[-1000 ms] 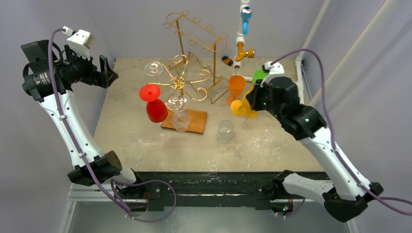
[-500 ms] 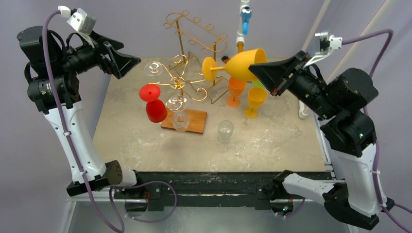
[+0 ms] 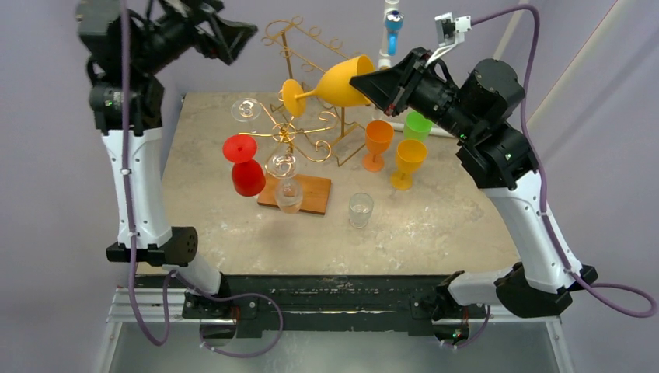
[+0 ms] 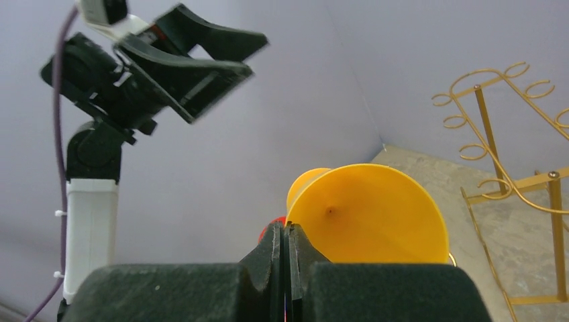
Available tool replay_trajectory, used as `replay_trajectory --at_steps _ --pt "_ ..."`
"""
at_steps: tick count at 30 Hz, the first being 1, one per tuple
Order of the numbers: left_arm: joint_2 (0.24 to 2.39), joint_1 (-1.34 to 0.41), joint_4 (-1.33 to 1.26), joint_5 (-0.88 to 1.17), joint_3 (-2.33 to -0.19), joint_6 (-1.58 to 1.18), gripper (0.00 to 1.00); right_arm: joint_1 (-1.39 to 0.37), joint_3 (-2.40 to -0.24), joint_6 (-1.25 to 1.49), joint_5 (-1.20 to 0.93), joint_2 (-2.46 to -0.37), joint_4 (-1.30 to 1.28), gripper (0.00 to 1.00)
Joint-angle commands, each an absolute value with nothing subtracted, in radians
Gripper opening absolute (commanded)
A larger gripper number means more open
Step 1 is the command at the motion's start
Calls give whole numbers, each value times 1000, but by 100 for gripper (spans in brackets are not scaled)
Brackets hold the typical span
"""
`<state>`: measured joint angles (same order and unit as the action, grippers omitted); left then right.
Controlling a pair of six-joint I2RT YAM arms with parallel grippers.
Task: Place the wine glass upside down on the wine glass rack
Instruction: Turn the wine glass upside down at the wine rack.
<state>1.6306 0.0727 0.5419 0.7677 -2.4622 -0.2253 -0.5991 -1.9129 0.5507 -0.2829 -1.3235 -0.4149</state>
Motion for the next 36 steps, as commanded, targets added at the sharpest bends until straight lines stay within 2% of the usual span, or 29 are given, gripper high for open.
replay_trajectory --at_steps 1,4,9,15,26,32,36 --pt "1607 -190 773 426 -2392 -128 100 -597 -1960 560 -293 -1303 -306 0" --pt "1615 -308 823 343 -2423 -47 100 -596 -1993 530 -295 -1328 -326 0" --pt "1745 -407 1012 266 -2656 108 100 -595 -2050 468 -251 -1360 -367 0" --pt "1587 -411 859 287 -2387 108 100 -595 -1990 435 -214 -1343 -342 0" --pt "1545 -411 966 416 -2241 23 100 -595 -1855 399 -206 -1278 -220 0" --pt "1543 -411 943 356 -2200 35 76 -595 -1817 424 -224 -1256 -172 0" --pt "1538 -411 915 312 -2183 32 72 -595 -1793 441 -246 -1244 -154 0"
